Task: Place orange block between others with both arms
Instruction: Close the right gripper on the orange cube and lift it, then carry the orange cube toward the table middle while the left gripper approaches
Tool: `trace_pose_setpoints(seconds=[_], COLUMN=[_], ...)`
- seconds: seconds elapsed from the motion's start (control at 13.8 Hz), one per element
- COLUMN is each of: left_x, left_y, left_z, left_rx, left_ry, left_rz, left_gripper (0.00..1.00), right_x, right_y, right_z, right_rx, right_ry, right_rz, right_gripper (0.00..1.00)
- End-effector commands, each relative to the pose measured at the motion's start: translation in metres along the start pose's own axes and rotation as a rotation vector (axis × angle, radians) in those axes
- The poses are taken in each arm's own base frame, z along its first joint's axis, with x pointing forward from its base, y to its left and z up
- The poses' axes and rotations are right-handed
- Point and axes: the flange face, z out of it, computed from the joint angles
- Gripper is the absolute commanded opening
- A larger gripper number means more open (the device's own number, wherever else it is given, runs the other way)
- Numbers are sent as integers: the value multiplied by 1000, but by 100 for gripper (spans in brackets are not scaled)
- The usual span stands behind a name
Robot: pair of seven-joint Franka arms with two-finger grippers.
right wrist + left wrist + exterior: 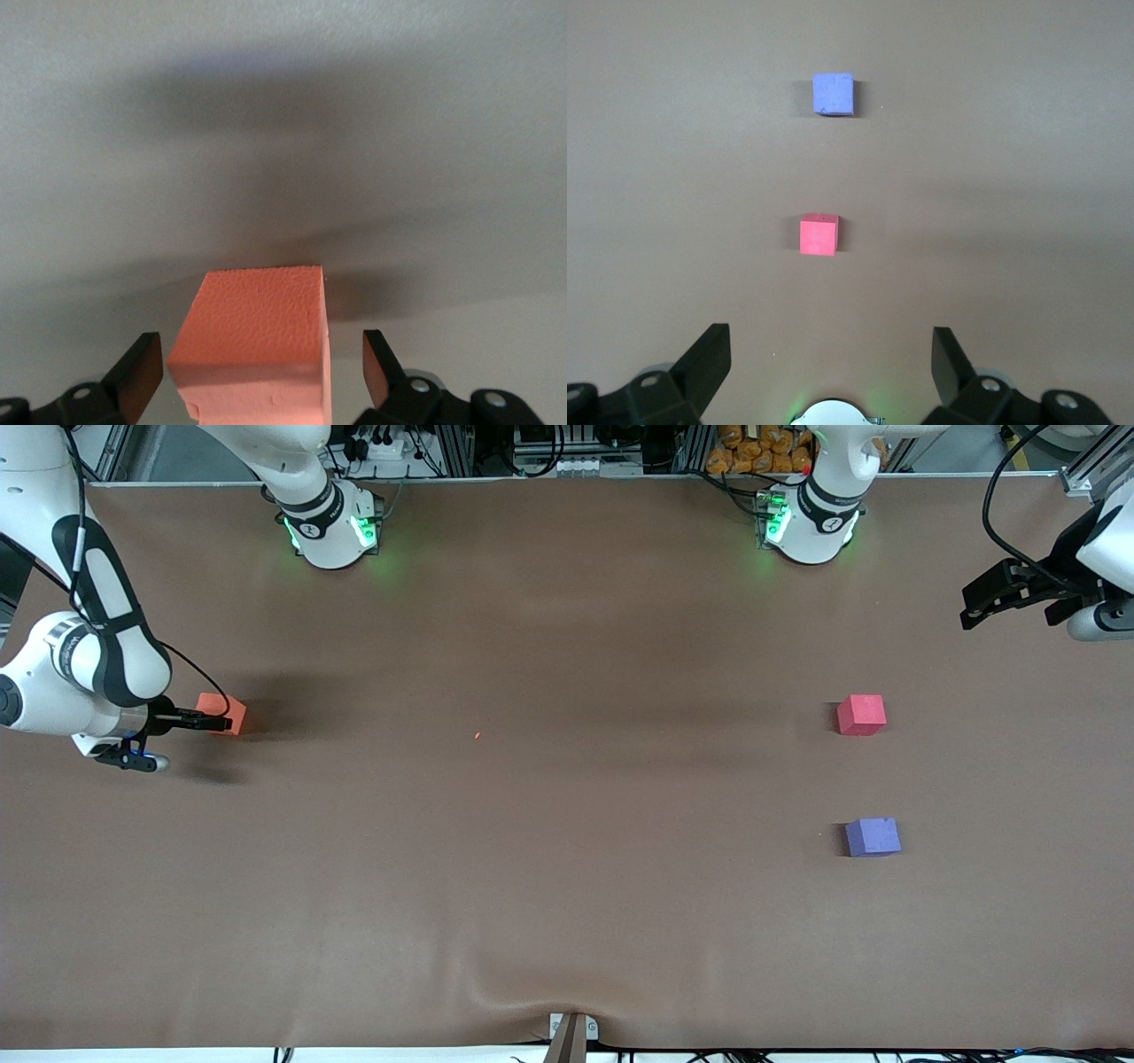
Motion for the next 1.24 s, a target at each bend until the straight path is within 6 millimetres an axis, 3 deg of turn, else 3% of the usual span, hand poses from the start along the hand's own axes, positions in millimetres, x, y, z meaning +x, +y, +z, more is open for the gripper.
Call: trace_pose_setpoints(seconds=[0.0, 0.07, 0.15, 0.22, 0.29, 0.36, 0.51, 0.65, 0.73, 0.94, 1.09, 1.16], left_x=[-3, -3, -3, -3, -3, -3, -3, -2, -2, -2, -1, -1], left_y=[-2, -2, -3, -2, -1, 0, -1, -1, -1, -1, 0, 0], left_z=[-4, -4, -4, -5, -6, -6, -6, -5, -5, -4, -3, -1], left_rx=[-14, -14, -14, -14, -14, -14, -14, -15, -14, -14, -14, -15], left_ry=[-7, -7, -7, -4, -2, -1, -2, -2, -4, -6, -9, -12], left_rz=[15, 15, 15, 17, 17, 18, 17, 17, 17, 17, 18, 18], left_gripper=[100, 100, 100, 100, 100, 100, 100, 100, 100, 100, 100, 100], right_x=[-15, -16, -17, -18, -18, -18, -14, 4, 15, 31, 30, 28], right_y=[-3, -1, 0, -1, -3, -5, -14, -56, -91, -208, -290, -329], right_z=[11, 13, 13, 15, 15, 15, 8, -15, -31, -72, -83, -78], right_rx=[19, 22, 23, 25, 27, 27, 22, 0, -13, 35, 92, 126], right_ry=[-22, -24, -25, -32, -42, -43, -39, -14, 7, 80, 119, 117], right_rz=[-42, -82, -112, -121, -124, -127, -152, -302, -394, -547, -615, -609], right_gripper=[100, 100, 87, 56, 33, 25, 24, 24, 24, 24, 24, 24])
